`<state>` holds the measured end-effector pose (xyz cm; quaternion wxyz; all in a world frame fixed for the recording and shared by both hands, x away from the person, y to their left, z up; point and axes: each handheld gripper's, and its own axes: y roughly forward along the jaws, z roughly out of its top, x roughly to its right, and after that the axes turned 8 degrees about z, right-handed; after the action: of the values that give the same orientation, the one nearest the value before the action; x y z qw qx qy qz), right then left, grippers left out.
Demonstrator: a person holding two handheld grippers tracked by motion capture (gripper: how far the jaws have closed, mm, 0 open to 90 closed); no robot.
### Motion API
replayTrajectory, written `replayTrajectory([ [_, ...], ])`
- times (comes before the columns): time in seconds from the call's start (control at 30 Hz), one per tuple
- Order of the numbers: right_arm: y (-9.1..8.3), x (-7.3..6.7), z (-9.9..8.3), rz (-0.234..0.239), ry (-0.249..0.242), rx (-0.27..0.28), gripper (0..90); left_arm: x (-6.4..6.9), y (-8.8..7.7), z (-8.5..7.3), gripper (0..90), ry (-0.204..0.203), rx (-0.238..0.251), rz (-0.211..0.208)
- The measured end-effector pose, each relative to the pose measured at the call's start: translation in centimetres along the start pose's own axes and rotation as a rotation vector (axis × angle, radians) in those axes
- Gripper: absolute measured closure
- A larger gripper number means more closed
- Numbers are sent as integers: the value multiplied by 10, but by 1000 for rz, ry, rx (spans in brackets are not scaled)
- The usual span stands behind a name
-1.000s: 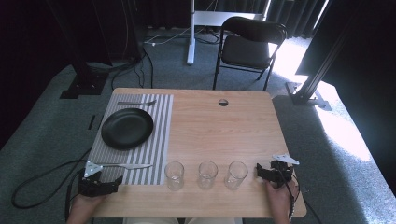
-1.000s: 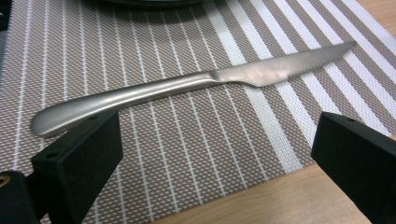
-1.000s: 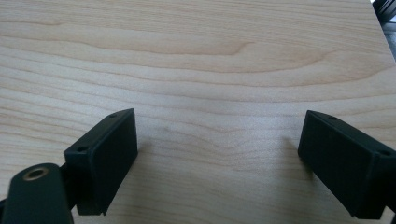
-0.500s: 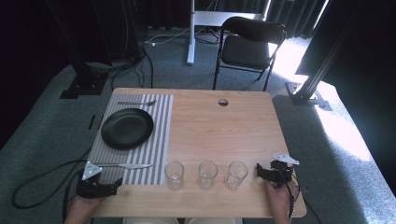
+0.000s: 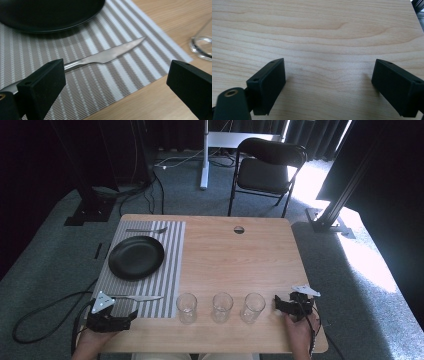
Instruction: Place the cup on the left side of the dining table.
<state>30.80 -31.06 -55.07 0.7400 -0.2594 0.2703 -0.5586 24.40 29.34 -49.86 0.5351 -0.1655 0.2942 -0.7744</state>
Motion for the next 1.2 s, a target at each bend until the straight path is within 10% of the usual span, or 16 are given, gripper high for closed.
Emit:
replayTrajectory([
  [1.2,0,0,0,0,-1,0,113,46,-22,47,26,159,110,-149],
])
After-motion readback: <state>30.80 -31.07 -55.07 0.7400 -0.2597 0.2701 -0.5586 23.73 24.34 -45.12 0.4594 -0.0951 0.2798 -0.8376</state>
